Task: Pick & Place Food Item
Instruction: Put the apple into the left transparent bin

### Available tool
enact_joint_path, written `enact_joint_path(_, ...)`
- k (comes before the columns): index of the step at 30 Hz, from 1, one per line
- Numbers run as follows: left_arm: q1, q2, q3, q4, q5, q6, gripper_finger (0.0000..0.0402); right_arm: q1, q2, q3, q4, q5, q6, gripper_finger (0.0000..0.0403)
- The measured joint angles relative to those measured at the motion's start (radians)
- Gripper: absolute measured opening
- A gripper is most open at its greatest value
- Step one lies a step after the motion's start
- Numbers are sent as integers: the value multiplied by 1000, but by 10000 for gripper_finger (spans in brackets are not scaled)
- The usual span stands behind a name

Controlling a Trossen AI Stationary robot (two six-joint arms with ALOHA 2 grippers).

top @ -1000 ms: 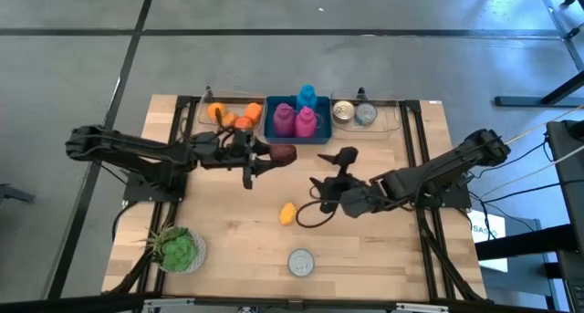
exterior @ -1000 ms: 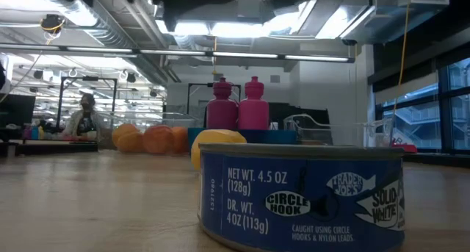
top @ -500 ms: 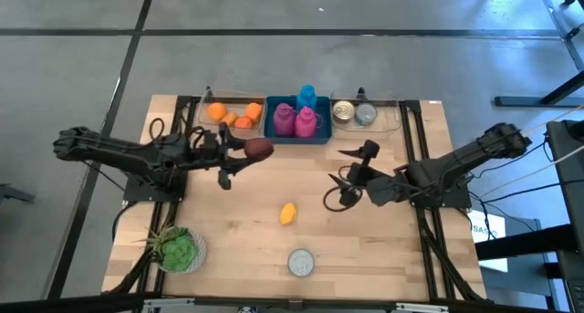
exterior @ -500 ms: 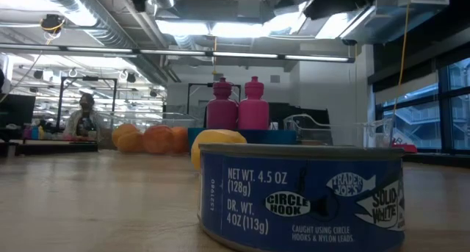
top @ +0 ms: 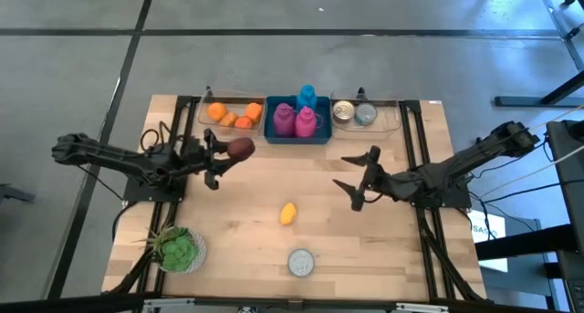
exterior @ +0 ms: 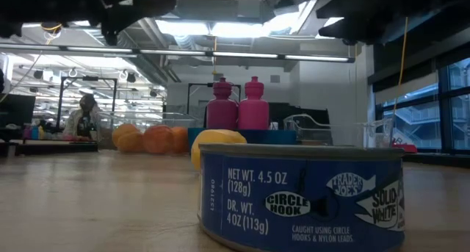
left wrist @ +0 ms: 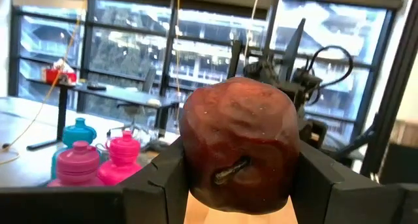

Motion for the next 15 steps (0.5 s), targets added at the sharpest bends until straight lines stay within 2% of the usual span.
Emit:
enact_joint_path(4,0,-41,-61,45,-52,3,180,0,-1,-53,108,-48,-1,345)
enact_joint_path(11,0,-47,-68,55,-145,58,180,0,-1,-146,334,-146,-10,345)
enact_joint_path(15,2,-47,-68,61,-240,94,180,0,-1,-226,504,-222,-28,345)
